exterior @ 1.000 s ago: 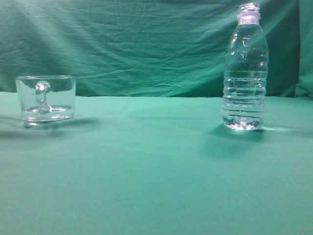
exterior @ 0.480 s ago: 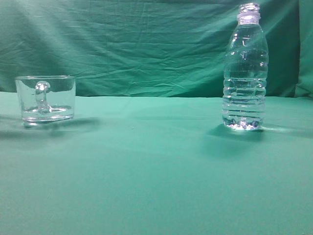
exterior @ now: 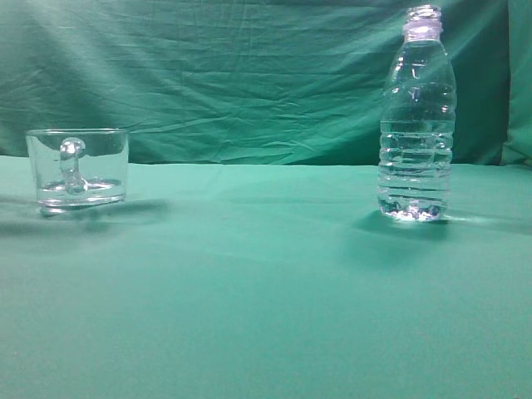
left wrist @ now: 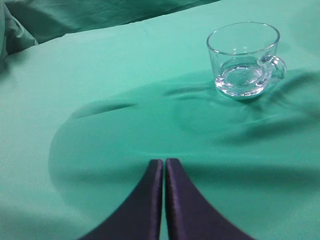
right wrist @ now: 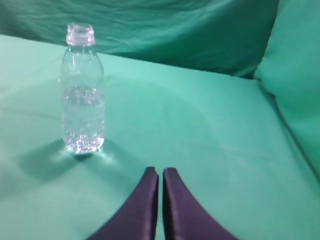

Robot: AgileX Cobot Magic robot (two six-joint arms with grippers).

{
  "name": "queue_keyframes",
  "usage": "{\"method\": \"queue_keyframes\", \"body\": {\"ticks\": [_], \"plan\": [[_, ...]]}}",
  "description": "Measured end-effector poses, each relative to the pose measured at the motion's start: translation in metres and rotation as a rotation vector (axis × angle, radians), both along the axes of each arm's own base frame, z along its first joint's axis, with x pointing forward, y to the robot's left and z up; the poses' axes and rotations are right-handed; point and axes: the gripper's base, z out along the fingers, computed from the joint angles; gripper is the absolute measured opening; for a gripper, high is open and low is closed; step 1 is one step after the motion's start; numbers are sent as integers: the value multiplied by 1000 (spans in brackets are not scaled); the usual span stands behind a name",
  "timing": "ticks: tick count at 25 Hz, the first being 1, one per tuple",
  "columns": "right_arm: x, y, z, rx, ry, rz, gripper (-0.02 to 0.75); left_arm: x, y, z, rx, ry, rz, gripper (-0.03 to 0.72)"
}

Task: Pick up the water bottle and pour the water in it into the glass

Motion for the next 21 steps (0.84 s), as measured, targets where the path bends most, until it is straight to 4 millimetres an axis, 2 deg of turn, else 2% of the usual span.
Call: {"method": "queue_keyframes", "body": {"ticks": [3, 21], "plan": [[1, 1, -13, 12, 50, 1, 0, 0, 0, 0, 0, 0, 0, 0], [-1, 2, -17, 50, 95, 8, 0, 0, 0, 0, 0, 0, 0, 0]]}}
